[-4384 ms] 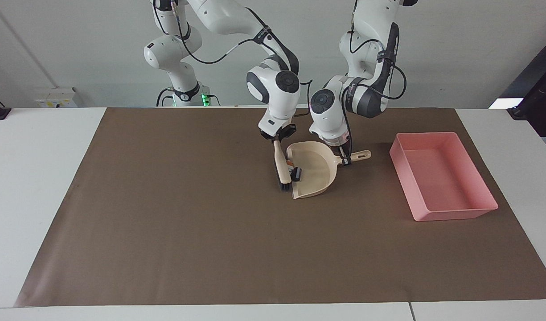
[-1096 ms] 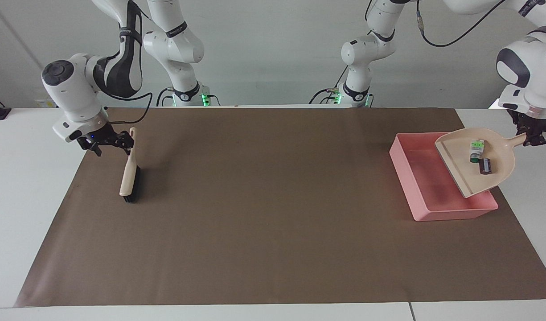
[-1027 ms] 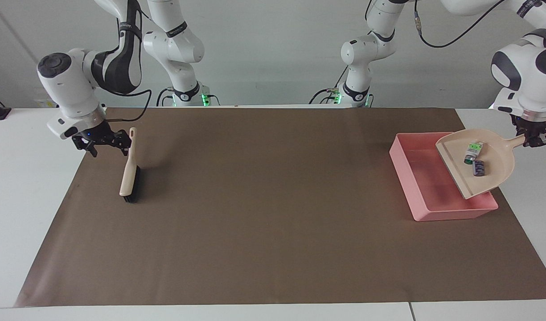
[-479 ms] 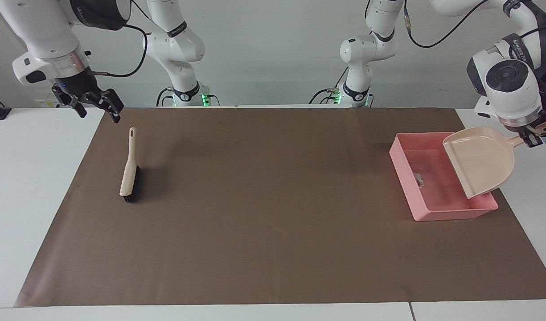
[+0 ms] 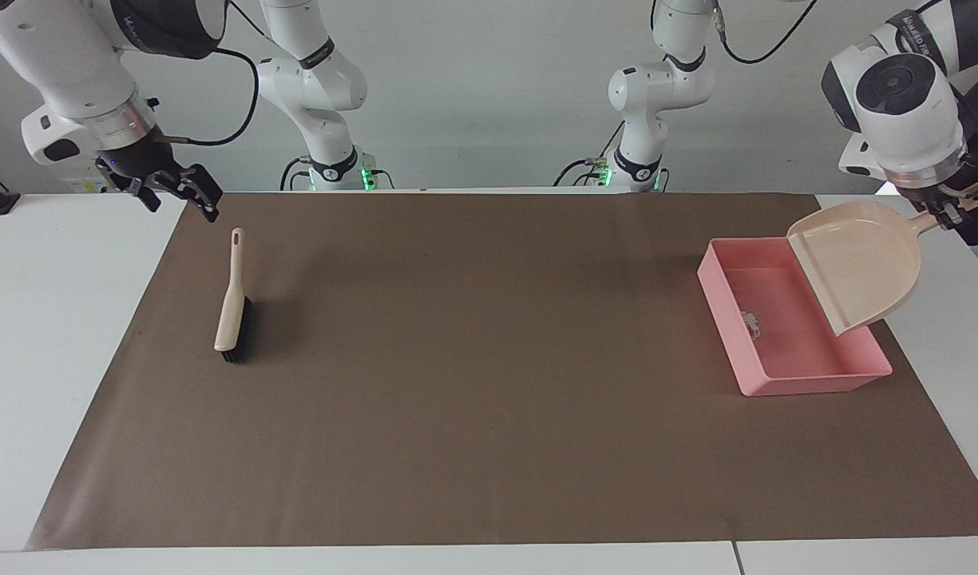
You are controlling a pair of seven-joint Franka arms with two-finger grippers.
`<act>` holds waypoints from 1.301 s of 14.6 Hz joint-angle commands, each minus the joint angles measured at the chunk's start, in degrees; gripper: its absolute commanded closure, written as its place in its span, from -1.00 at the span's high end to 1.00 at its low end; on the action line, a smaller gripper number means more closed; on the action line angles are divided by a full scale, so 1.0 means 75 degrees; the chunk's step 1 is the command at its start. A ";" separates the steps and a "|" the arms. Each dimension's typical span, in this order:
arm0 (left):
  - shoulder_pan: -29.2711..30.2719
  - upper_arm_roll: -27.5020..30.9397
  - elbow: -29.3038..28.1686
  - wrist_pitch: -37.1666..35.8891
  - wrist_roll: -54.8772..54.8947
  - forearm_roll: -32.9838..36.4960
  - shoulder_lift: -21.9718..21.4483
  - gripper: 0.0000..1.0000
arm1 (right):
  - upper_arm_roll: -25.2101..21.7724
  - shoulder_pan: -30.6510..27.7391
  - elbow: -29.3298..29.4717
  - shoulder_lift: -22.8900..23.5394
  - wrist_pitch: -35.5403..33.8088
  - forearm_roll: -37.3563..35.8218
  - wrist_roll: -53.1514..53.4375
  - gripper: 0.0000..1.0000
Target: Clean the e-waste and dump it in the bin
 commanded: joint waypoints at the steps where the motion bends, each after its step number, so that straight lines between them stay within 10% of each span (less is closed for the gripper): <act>1: -0.0210 0.0034 0.0257 -0.0432 0.0454 -0.0932 -0.0012 -1.00 | 0.0055 0.0056 -0.0057 -0.0060 0.0149 0.0106 0.0081 1.00; 10: -0.1486 0.0033 -0.1253 0.0128 0.0258 -0.3956 -0.0540 -0.99 | -0.1081 0.1486 0.0166 0.0010 0.0009 0.0083 0.0175 1.00; 19: -0.3561 0.0033 -0.2755 0.2156 -0.3199 -0.4287 0.0185 -1.00 | -0.1058 0.1579 0.0131 -0.0072 -0.0038 -0.0080 0.0082 1.00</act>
